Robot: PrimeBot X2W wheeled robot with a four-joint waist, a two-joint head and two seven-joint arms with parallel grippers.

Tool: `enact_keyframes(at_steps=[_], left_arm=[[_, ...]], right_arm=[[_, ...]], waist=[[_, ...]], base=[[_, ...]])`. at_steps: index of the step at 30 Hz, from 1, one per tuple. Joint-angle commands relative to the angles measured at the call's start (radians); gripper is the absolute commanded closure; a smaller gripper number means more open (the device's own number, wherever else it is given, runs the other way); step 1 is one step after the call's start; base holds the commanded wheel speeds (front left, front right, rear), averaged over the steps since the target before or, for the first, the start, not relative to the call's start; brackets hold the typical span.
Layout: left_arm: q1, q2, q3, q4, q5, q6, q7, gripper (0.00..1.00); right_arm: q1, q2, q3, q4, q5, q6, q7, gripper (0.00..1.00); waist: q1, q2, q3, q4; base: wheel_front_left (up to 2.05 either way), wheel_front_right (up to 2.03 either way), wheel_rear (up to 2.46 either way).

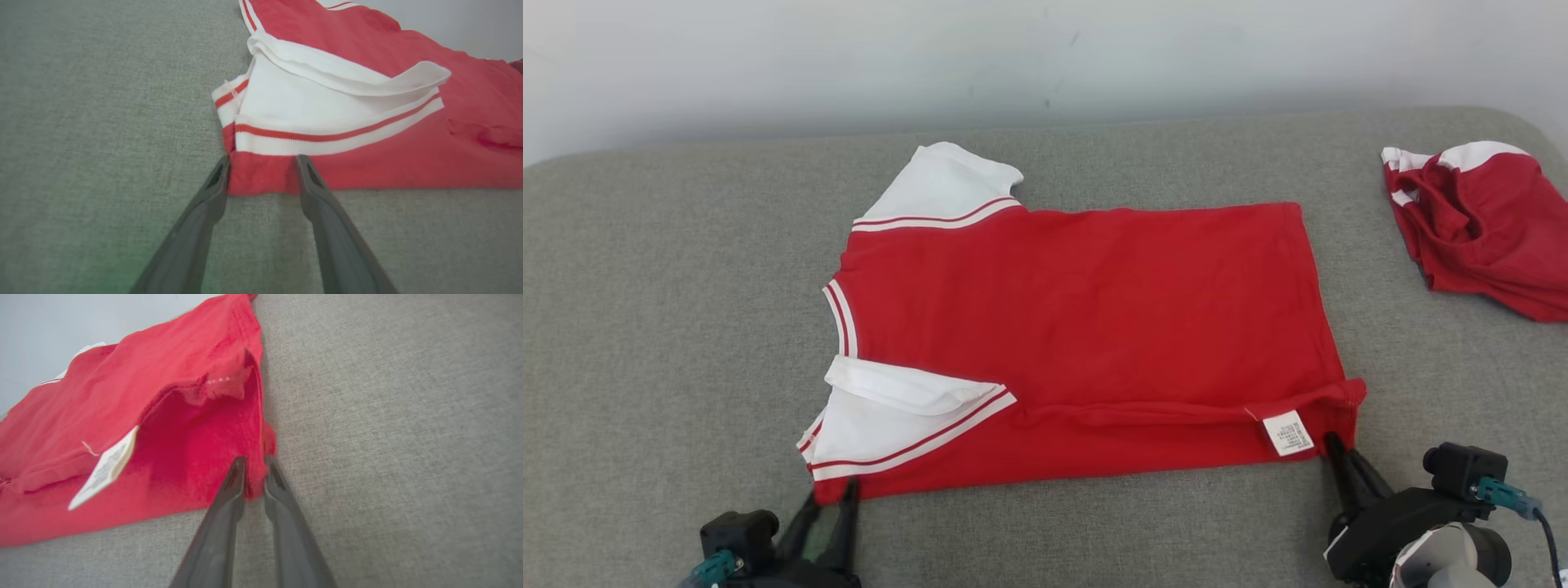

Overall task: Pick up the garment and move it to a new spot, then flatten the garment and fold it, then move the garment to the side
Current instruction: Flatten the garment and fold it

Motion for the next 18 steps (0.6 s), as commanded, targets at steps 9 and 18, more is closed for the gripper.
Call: enact_keyframes(at_steps=[9,18], left_arm=[[0.048,-0.002,0.039,-0.005,0.016,-0.013,-0.012,1.0],[0.187,0.005,0.072,-0.129,0.04,0.003,-0.012,1.0]], right_arm=[[0.075,-0.021,0.01,-0.041,0.065,-0.003,-0.046,1.0],[0.243,-0.021,-0.06,-0.194,0.096,-0.003,0.039,1.0]], waist=[[0.0,-0.0001,-0.061,0.004],[0.0,-0.0001,-0.096,0.015]], base=[[0.0,0.0,0.0],[0.0,0.0,0.0]])
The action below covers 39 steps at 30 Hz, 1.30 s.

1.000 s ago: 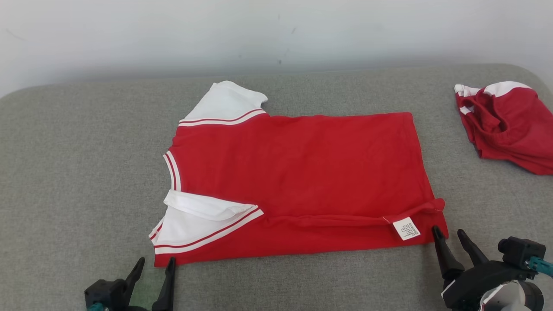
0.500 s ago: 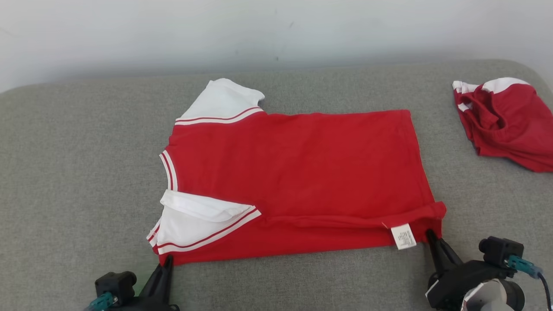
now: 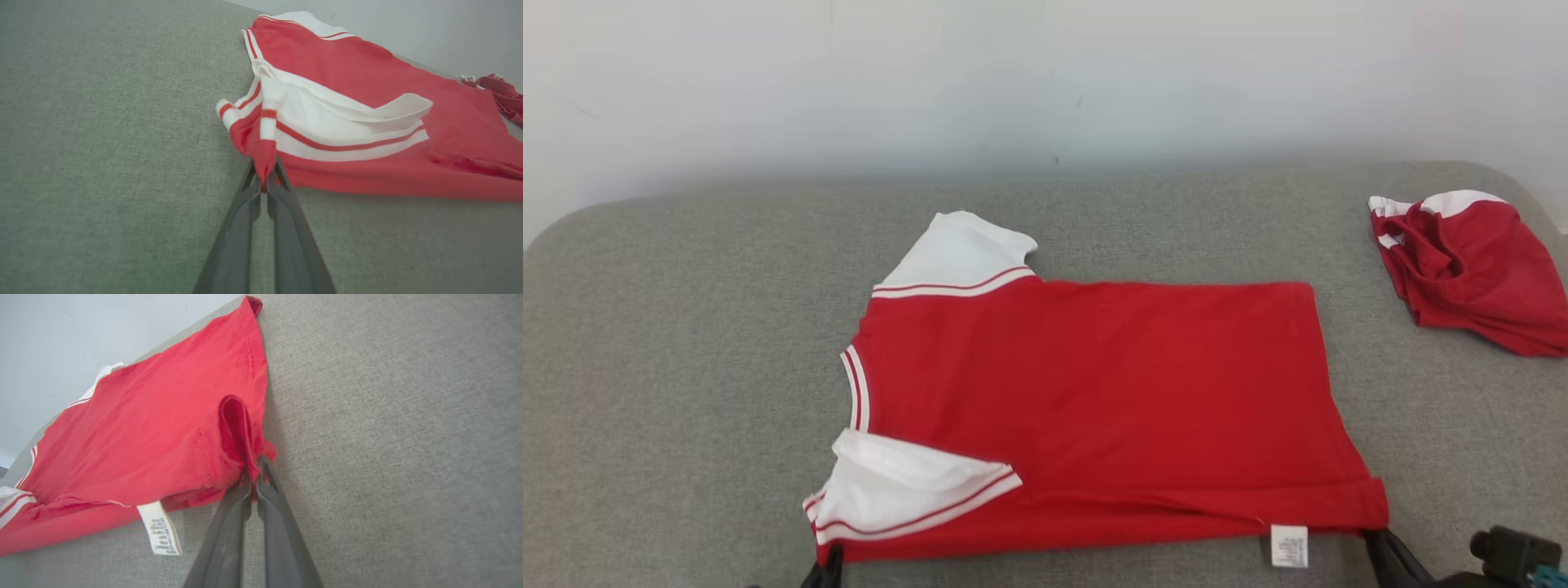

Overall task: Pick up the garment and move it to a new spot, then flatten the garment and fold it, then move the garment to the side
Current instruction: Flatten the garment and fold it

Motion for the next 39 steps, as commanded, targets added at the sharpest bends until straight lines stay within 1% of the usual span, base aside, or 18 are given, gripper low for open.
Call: enact_keyframes(at_steps=[1,7,8,9,10,15,21,25,28,32,39], left_arm=[[0.033,0.008,0.005,-0.017,0.005,0.008,-0.004,1.0],[0.084,-0.001,-0.007,-0.043,0.001,0.024,0.007,1.0],[0.084,-0.003,-0.007,-0.04,0.001,0.029,0.008,0.85],[0.083,-0.003,-0.007,-0.039,0.007,0.033,0.006,0.46],[0.083,-0.004,-0.007,-0.04,0.012,0.036,0.004,0.0],[0.092,-0.015,0.004,-0.056,0.039,0.048,-0.002,0.0],[0.11,-0.033,0.057,-0.113,0.097,0.071,-0.004,0.0],[0.119,-0.046,0.085,-0.156,0.16,0.068,-0.004,0.0],[0.128,-0.055,0.101,-0.176,0.187,0.067,-0.004,0.0],[0.152,-0.077,0.153,-0.238,0.246,0.065,-0.004,0.0],[0.225,-0.116,0.264,-0.373,0.332,0.077,-0.004,0.0]], right_arm=[[0.034,0.001,-0.027,-0.027,-0.004,-0.003,0.013,1.0],[0.113,0.036,-0.107,-0.072,-0.028,-0.003,0.074,1.0],[0.116,0.043,-0.116,-0.076,-0.037,-0.003,0.076,0.4],[0.118,0.049,-0.122,-0.079,-0.045,-0.003,0.078,0.0],[0.122,0.053,-0.127,-0.083,-0.058,-0.003,0.081,0.0],[0.124,0.075,-0.142,-0.111,-0.104,-0.003,0.068,0.0],[0.086,0.088,-0.144,-0.104,-0.146,-0.003,0.069,0.0],[0.064,0.089,-0.147,-0.067,-0.163,-0.003,0.049,0.0],[0.062,0.091,-0.149,-0.06,-0.163,-0.003,0.038,0.0],[0.093,0.091,-0.152,-0.084,-0.168,-0.003,-0.01,0.0],[0.115,0.103,-0.151,-0.169,-0.209,-0.003,-0.103,0.0]], waist=[[0.0001,0.0,-0.004,0.006],[0.0001,0.0,-0.008,0.016],[0.0001,0.0,-0.01,0.016],[0.0001,0.0,-0.012,0.017],[0.0001,0.0,-0.013,0.017],[0.0001,0.0,-0.022,0.019],[0.0001,0.0,-0.034,0.016],[0.0001,0.0,-0.049,0.027],[0.0001,0.0,-0.054,0.033],[0.0001,0.0,-0.068,0.038],[0.0001,0.0,-0.088,0.008]], base=[[0.0,0.0,0.0],[0.0,0.0,0.0],[0.0,0.0,0.0],[0.0,0.0,0.0],[0.0,0.0,0.0],[0.0,0.0,0.0],[0.0,0.0,0.0],[0.0,0.0,0.0],[0.0,0.0,0.0],[0.0,0.0,0.0],[0.0,0.0,0.0]])
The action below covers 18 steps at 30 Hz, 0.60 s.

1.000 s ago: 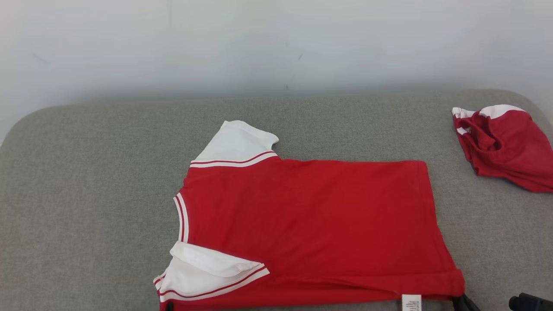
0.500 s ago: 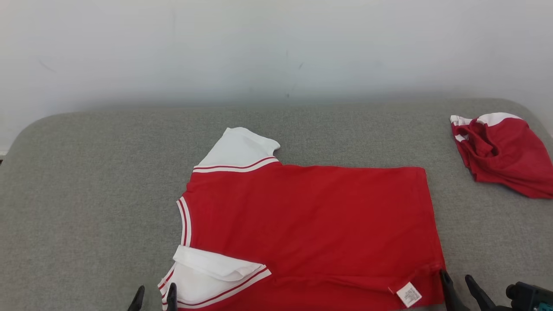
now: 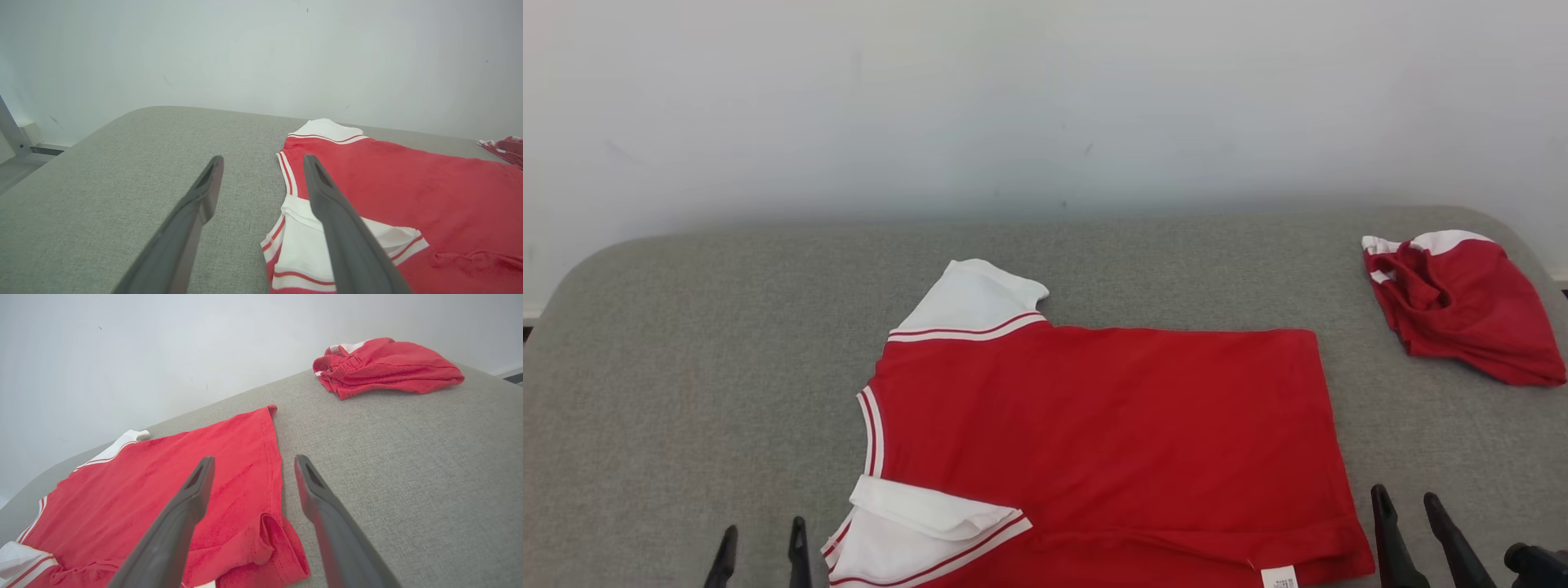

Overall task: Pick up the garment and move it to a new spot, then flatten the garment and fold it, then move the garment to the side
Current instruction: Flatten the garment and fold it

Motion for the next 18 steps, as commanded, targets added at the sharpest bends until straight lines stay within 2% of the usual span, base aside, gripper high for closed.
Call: enact_keyframes(at_steps=[1,10,18], left_arm=[[0.022,-0.006,0.014,-0.017,0.017,0.003,-0.003,0.0],[0.068,-0.029,0.091,-0.109,0.111,-0.016,-0.003,0.0],[0.071,-0.009,0.105,-0.089,0.184,-0.03,-0.003,0.0]], right_arm=[[0.009,0.003,0.001,-0.012,-0.014,-0.003,-0.016,0.0],[0.022,0.037,-0.009,-0.12,-0.077,-0.003,-0.095,0.0],[0.026,0.067,-0.007,-0.136,-0.138,-0.003,-0.119,0.0]], waist=[[0.0,0.0,-0.009,-0.011],[0.0,0.0,-0.03,-0.021],[0.0,0.0,-0.032,-0.014]], base=[[0.0,0.0,0.0],[0.0,0.0,0.0],[0.0,0.0,0.0]])
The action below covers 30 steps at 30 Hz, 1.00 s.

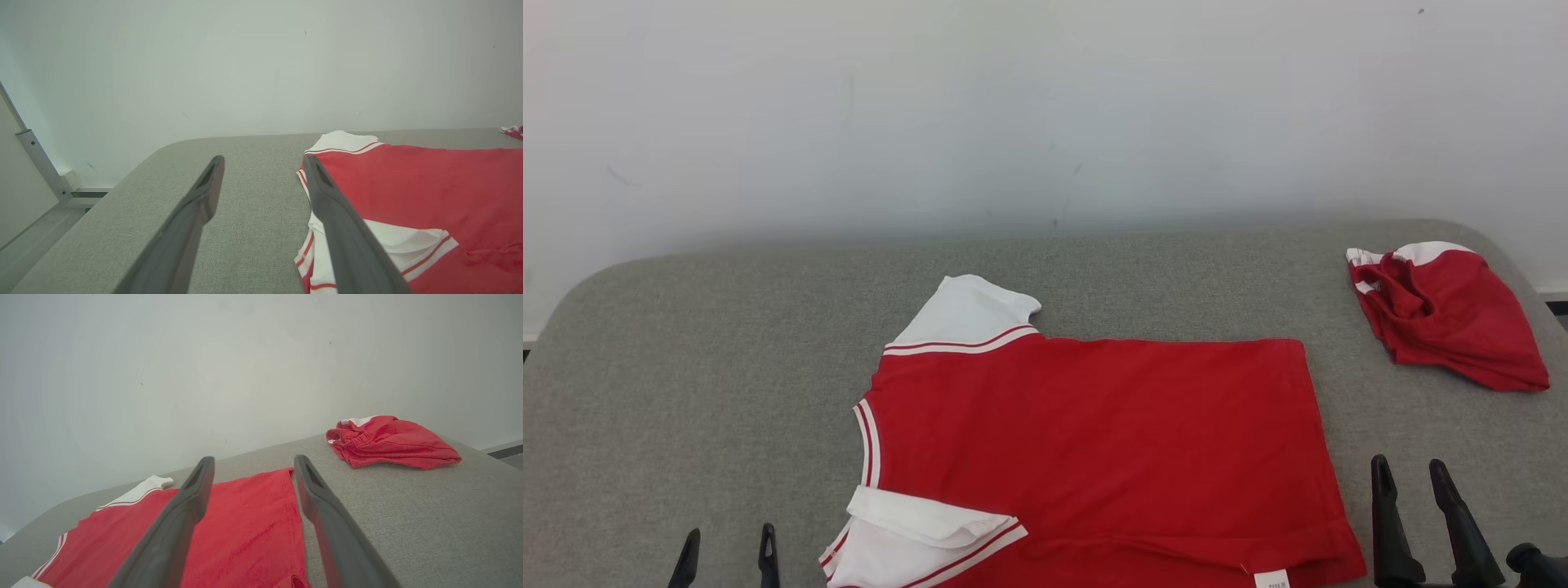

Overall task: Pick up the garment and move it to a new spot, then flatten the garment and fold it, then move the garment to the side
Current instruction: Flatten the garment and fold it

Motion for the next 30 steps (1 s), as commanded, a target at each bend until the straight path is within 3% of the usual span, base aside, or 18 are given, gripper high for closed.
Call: enact_keyframes(at_steps=[1,13,20,30], left_arm=[[0.009,0.004,0.004,0.008,0.009,-0.004,-0.003,0.0],[-0.08,0.008,0.008,0.071,0.011,-0.039,-0.003,0.0],[-0.333,0.096,-0.017,0.137,-0.009,-0.08,0.019,0.0],[-0.784,0.236,-0.149,0.282,-0.115,-0.103,0.165,0.0]], right_arm=[[0.01,0.004,-0.001,0.01,-0.011,-0.003,-0.007,0.0],[-0.084,0.001,0.019,0.086,-0.031,-0.003,-0.008,0.0],[-0.329,-0.05,0.053,0.237,-0.012,-0.003,0.02,0.0],[-0.743,-0.078,0.132,0.513,0.03,-0.003,0.096,0.0]], waist=[[0.0,0.0,0.002,0.004],[0.0,0.0,0.053,-0.009],[0.0,0.0,0.168,-0.053],[0.0,0.0,0.346,-0.137]], base=[[0.0,0.0,0.0],[0.0,0.0,0.0],[0.0,0.0,0.0],[0.0,0.0,0.0]])
